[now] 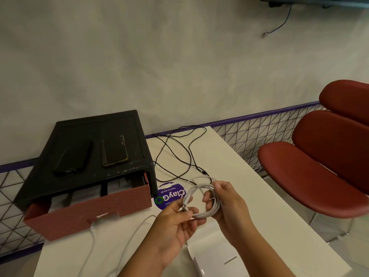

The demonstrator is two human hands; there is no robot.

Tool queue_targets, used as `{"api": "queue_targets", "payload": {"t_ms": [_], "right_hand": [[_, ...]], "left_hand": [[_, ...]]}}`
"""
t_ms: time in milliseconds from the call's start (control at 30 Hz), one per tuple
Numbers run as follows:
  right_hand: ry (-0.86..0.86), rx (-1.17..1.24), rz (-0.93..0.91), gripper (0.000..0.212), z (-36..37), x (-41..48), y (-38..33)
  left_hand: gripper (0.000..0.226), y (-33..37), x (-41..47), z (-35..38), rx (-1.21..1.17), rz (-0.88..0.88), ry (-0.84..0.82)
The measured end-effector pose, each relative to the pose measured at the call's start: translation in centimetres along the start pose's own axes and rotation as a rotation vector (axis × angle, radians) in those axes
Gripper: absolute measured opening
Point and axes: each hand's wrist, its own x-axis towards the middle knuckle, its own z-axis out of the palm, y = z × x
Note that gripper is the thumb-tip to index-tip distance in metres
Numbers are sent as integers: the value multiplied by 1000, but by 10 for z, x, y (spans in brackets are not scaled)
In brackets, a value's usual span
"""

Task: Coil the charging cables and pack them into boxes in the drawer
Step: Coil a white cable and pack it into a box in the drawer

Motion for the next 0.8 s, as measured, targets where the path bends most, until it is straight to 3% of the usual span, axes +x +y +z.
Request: {"api": "queue_targets", "payload": {"t_ms": [167,300,467,567,700,800], "right_hand": [[-23,-196,-80,31,-21,1,6],[55,-180,-218,49,-26,2,15],[17,-25,-198,42,-32,2,15],[39,-260,-250,62,-38,6,21],[236,-571,-420,57,-40,7,31],[250,-647,-509,62,-35,-4,33]], "left_hand": [[20,-3,4,3,-15,-2,0],[22,-18,6,20,40,34,3],[27,-40,4,35,39,41,20],[27,-44,5,38,48,94,74],[30,-49,10,43,114,168,154],[34,-54,11,46,117,200,157]]}}
